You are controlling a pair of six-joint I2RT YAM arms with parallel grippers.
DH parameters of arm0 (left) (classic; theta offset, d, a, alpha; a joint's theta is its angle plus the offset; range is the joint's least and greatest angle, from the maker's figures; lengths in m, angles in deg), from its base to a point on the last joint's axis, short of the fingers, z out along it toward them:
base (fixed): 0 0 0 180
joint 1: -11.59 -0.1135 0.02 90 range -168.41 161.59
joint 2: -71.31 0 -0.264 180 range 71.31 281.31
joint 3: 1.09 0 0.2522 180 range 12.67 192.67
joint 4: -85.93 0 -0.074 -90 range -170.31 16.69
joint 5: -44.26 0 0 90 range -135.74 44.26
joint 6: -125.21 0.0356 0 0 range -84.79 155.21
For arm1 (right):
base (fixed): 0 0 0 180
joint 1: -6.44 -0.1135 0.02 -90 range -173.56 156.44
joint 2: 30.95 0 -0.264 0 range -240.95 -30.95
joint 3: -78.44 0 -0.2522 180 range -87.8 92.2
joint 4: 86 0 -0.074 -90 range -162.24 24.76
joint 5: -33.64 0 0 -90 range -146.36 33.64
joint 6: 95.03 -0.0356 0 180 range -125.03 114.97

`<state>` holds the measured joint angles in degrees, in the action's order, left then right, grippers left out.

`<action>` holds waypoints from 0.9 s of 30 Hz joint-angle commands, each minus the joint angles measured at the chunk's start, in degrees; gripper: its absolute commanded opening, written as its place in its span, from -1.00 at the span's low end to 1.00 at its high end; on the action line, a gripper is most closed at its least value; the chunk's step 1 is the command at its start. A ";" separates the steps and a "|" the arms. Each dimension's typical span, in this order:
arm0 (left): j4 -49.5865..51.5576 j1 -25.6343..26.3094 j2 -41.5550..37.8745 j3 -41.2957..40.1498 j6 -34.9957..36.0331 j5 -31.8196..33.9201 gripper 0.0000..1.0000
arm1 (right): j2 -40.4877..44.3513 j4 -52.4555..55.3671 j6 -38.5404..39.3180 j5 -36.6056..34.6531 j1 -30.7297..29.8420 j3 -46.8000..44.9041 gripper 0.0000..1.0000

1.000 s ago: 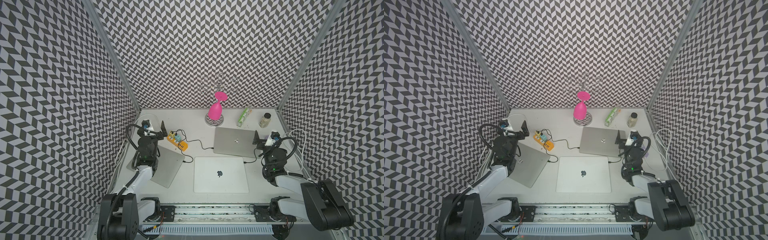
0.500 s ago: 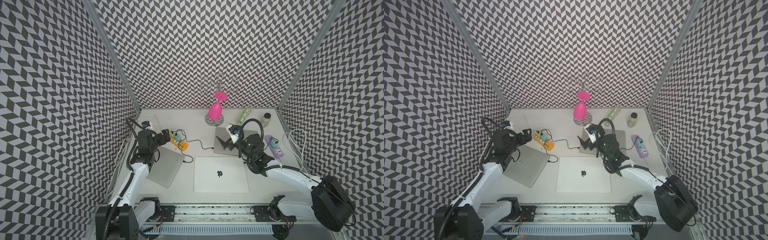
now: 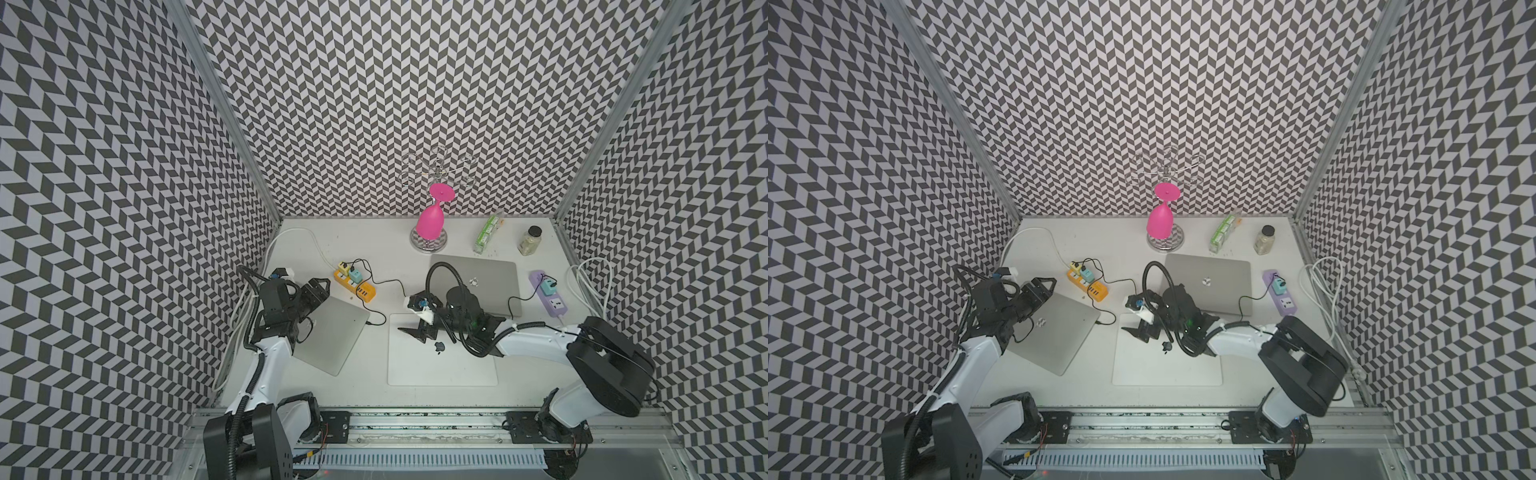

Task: Unplug the laptop charger
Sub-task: Remove the charging cable from the laptop.

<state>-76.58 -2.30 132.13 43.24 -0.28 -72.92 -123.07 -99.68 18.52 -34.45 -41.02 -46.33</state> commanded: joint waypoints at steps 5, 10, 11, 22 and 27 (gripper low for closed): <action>3.38 -1.07 2.89 0.08 0.11 -4.63 0.49 | -8.87 1.83 1.25 1.56 -1.30 9.40 0.46; 5.81 -1.05 6.82 1.36 1.40 -6.01 0.48 | -14.08 4.67 1.34 -1.24 -2.41 14.93 0.36; 6.00 -1.05 7.71 1.46 1.78 -6.44 0.48 | -14.96 5.67 1.10 -1.80 -2.63 16.17 0.31; 15.43 -1.05 11.99 5.29 7.66 -7.02 0.40 | -18.97 5.33 -0.90 -8.77 -6.09 18.99 0.00; 16.92 -1.10 10.85 4.19 8.42 -6.21 0.43 | -19.64 3.73 0.64 -10.21 -7.27 18.63 -0.11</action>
<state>-62.39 -3.06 144.26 47.37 6.50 -79.45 -141.56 -93.08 17.86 -42.84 -47.45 -28.36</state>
